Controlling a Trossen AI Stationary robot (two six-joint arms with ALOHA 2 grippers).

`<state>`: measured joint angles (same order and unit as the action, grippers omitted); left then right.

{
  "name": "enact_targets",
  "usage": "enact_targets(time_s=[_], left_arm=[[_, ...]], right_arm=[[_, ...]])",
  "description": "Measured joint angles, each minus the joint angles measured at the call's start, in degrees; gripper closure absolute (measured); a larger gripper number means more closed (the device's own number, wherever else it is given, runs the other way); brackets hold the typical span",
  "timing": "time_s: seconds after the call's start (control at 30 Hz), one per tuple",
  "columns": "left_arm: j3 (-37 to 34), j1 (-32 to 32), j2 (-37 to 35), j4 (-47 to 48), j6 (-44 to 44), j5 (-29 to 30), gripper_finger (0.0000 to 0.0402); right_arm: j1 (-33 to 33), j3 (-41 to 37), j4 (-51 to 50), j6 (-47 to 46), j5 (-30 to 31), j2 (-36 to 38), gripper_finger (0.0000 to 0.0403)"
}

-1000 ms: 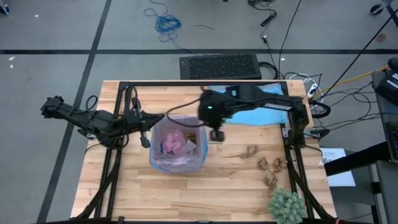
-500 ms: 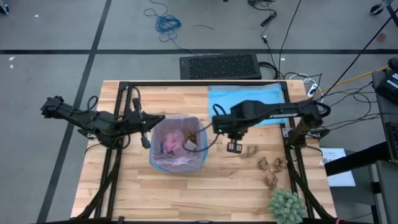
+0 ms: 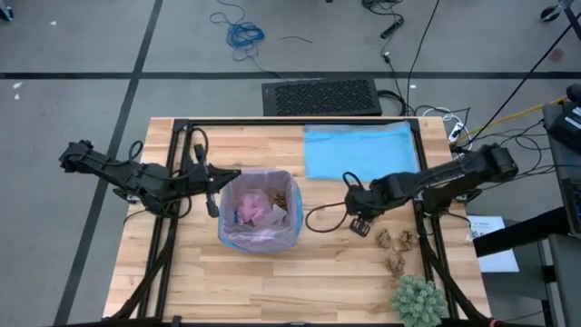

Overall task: Place trash/remove bag and relplace
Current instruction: Put the brown napkin into the trash bin

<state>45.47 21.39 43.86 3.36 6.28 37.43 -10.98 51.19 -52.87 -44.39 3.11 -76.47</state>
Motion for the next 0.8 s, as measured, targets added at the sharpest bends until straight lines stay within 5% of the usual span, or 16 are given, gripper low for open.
enact_targets(time_s=[0.5, 0.67, 0.8], left_arm=[[0.0, 0.01, 0.0, 1.23, -1.78, 0.0, 0.0402], [0.0, 0.02, 0.0, 2.51, -2.99, 0.0, 0.0402], [0.0, 0.0, 0.0, 2.45, -3.02, 0.0, 0.0402]], right_arm=[[-10.6, -2.27, 1.96, 19.52, 0.31, -7.49, 0.0153], [-11.3, -2.27, 2.24, 23.44, 6.05, -13.6, 0.0141], [-11.11, -2.14, 3.21, 23.44, 8.9, -17.26, 0.0183]])
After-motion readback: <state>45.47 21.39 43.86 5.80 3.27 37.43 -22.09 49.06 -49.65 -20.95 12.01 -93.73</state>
